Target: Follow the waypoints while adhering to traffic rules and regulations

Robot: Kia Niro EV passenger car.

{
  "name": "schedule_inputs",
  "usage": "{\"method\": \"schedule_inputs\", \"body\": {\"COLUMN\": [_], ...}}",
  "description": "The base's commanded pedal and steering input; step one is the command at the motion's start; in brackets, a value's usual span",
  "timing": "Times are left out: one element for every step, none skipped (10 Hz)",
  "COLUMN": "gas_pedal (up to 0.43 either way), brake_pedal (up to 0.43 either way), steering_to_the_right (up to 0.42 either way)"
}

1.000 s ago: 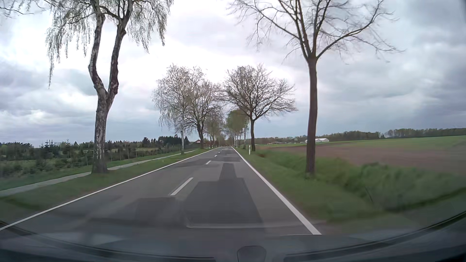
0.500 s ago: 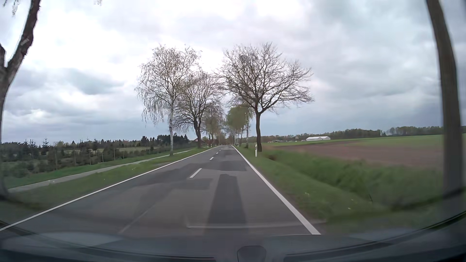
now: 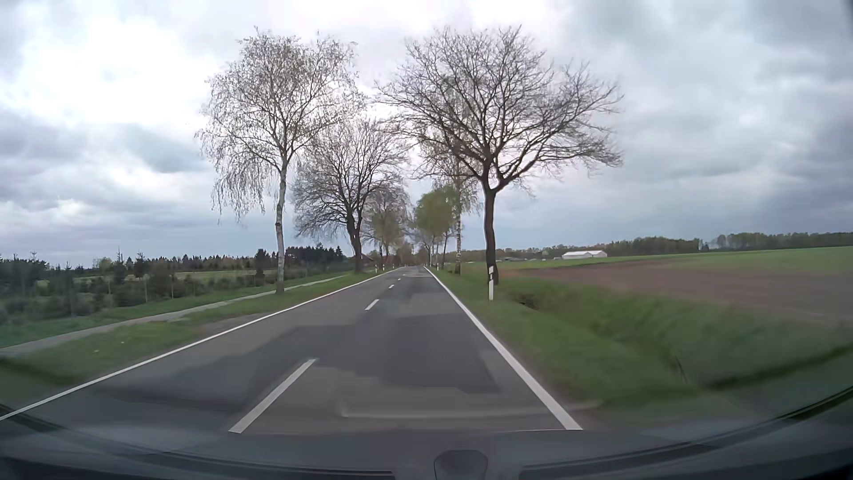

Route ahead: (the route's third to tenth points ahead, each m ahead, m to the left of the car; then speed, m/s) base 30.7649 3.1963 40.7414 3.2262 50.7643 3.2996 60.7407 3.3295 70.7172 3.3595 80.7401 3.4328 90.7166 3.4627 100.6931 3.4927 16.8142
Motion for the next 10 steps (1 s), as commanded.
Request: {"method": "schedule_inputs", "body": {"gas_pedal": [0.138, 0.138, 0.138, 0.138, 0.138, 0.130, 0.130, 0.130, 0.130, 0.130], "brake_pedal": [0.000, 0.000, 0.000, 0.000, 0.000, 0.000, 0.000, 0.000, 0.000, 0.000], "steering_to_the_right": [-0.004, -0.004, -0.005, -0.005, -0.005, -0.005, -0.005, -0.004, -0.005, -0.004]}}
